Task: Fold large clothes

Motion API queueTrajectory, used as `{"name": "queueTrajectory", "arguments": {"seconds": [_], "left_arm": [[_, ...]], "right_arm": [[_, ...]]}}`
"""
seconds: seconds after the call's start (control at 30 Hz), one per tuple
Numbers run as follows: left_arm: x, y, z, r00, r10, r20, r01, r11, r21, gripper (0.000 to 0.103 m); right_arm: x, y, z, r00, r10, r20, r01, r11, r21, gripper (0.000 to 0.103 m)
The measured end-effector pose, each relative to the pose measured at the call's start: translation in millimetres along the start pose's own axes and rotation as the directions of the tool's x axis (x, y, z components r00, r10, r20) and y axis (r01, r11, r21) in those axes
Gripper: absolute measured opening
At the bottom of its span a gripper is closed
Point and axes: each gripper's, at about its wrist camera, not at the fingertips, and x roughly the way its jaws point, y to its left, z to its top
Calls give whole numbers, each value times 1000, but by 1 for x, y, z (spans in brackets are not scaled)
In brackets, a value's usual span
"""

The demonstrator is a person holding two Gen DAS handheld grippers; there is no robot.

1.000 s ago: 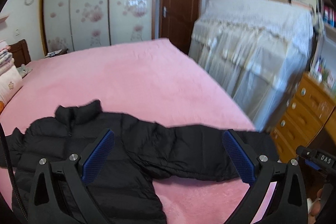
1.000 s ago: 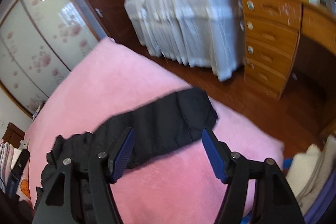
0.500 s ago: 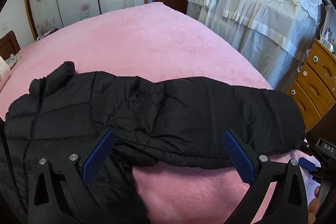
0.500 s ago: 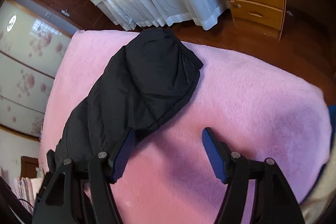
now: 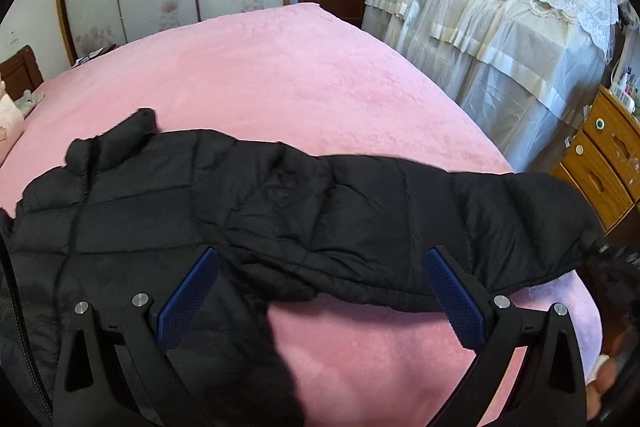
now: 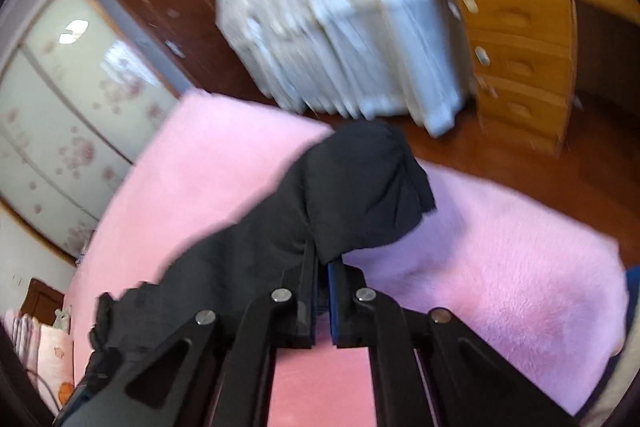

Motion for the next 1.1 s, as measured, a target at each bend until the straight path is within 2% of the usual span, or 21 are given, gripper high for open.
{"name": "queueTrajectory", "arguments": {"seconds": [0.13,0.27,0.4,0.5,0.57,0.7,0.87,1.0,1.1], "left_arm": [[-31,25,-7,1000,3,16,-2,999,-36,102],[-69,65,-14,997,55,61,-51,997,-60,102],[-101,130,-21,991,107,79,-93,982,-167,102],[-118,186,-27,992,109,63,-87,954,-286,102],[-128,221,-33,990,128,63,-98,932,-349,102],[-139,272,-48,981,185,57,-148,905,-400,102],[-131,320,-67,984,178,6,-157,881,-446,102],[-111,339,-81,989,145,-40,-147,875,-462,102],[-96,344,-87,996,76,-55,-93,874,-476,102]], "right_arm": [[-56,56,1,984,139,111,-123,982,-142,4],[-105,121,-9,946,286,153,-227,921,-316,4],[-128,192,-36,911,397,113,-297,820,-489,4],[-125,244,-67,892,451,15,-363,736,-571,4],[-119,268,-86,883,468,-45,-401,700,-590,4],[-92,317,-147,864,455,-216,-484,631,-606,4],[-46,343,-216,845,363,-393,-534,597,-598,4],[-12,354,-266,829,271,-489,-545,586,-600,4],[-3,355,-287,821,244,-517,-552,572,-606,4]]}}
